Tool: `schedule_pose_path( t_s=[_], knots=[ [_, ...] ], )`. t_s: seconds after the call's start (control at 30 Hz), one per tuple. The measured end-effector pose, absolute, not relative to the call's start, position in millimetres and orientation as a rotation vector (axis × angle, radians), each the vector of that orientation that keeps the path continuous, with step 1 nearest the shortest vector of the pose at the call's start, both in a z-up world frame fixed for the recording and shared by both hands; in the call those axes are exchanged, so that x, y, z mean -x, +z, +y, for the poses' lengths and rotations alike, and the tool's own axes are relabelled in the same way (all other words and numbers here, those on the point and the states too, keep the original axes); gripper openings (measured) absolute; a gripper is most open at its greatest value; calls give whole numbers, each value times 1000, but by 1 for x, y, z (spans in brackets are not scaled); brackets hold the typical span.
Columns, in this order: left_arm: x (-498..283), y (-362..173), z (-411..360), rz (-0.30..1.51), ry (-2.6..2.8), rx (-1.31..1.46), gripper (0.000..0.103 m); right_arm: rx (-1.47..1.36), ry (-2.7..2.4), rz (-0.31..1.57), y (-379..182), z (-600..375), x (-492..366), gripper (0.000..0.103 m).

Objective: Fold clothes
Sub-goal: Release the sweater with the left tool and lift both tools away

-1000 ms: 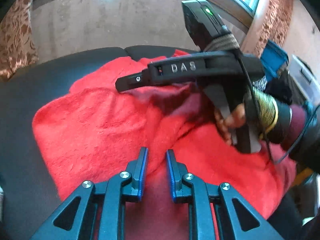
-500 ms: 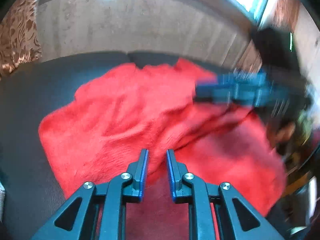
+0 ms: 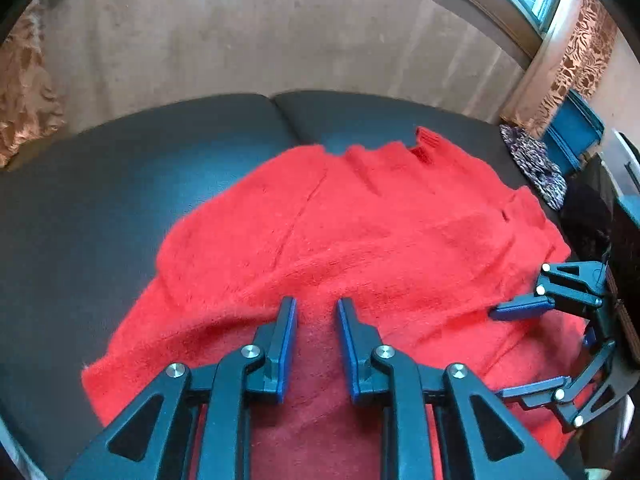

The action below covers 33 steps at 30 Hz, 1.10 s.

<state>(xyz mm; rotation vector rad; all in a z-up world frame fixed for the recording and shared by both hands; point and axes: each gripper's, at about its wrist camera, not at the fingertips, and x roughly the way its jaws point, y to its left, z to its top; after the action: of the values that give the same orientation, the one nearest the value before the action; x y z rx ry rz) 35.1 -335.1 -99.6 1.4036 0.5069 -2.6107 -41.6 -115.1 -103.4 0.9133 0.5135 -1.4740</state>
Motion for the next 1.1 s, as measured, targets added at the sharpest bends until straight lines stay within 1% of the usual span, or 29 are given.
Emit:
schedule_pose_path(
  t_s=[0.17,0.3,0.43,0.57,0.63,0.67,0.7,0.73,0.8,0.87,0.9,1.0,1.07,1.1],
  knots=[
    [-31,-110,-341,514,-2634,-1354,22,-833,-1533,558,-107,-94,28,61],
    [-17,-116,-334,355,-2622,-1270,21,-779,-1584,613,-106,-95,16,61],
    [7,-107,-334,204,-2527,-1218,20,-794,-1683,591,-98,-103,37,61],
    [28,-103,-338,52,-2481,-1206,21,-889,-1728,381,-101,-116,83,61],
    [26,-104,-344,-7,-2466,-1191,21,-905,-1720,302,-101,-120,89,65],
    [22,-104,-348,-26,-2449,-1183,37,-903,-1714,283,-101,-122,88,68],
    [18,-101,-353,-23,-2423,-1179,52,-895,-1695,284,-101,-124,85,76],
    [12,-98,-360,21,-2406,-1182,53,-886,-1673,291,-102,-126,82,83],
    [-1,-92,-374,209,-2406,-1196,53,-892,-1654,287,-99,-126,81,88],
    [-20,-85,-378,318,-2393,-1175,52,-900,-1638,281,-97,-124,82,87],
    [-35,-81,-375,333,-2416,-1158,50,-916,-1640,266,-92,-120,82,87],
    [-79,-74,-363,377,-2479,-1133,50,-966,-1649,190,-76,-93,81,87],
    [-113,-73,-353,415,-2518,-1134,50,-1004,-1654,81,-68,-56,79,91],
    [-136,-71,-348,459,-2537,-1124,50,-1037,-1658,16,-66,-33,77,95]
  ],
)
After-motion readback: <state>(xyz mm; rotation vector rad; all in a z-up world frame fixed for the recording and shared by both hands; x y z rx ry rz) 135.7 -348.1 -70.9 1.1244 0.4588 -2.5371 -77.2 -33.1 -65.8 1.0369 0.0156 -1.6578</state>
